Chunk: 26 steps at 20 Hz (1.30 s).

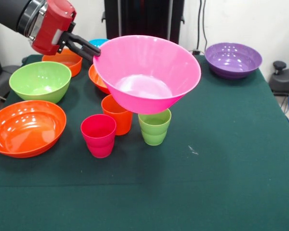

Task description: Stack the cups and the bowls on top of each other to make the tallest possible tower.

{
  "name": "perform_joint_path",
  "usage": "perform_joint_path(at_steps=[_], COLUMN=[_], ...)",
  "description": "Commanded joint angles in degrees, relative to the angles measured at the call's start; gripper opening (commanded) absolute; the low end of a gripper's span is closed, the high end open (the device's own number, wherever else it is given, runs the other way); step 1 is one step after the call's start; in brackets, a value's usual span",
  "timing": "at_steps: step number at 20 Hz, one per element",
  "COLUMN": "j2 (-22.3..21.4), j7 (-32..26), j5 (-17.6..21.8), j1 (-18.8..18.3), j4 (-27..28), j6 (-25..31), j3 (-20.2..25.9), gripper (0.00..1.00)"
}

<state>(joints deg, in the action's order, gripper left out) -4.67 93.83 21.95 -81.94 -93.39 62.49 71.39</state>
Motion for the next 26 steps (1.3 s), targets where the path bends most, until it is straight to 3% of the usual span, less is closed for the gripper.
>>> perform_joint_path(at_steps=[1,26], j2=[1.2,2.6], j7=[-22.6,-28.3], j5=[4.6,4.0], j1=[1.8,1.3], j4=[6.6,10.2], j6=[6.2,9.8], j3=[-5.5,-7.5], gripper=[0.0,0.0])
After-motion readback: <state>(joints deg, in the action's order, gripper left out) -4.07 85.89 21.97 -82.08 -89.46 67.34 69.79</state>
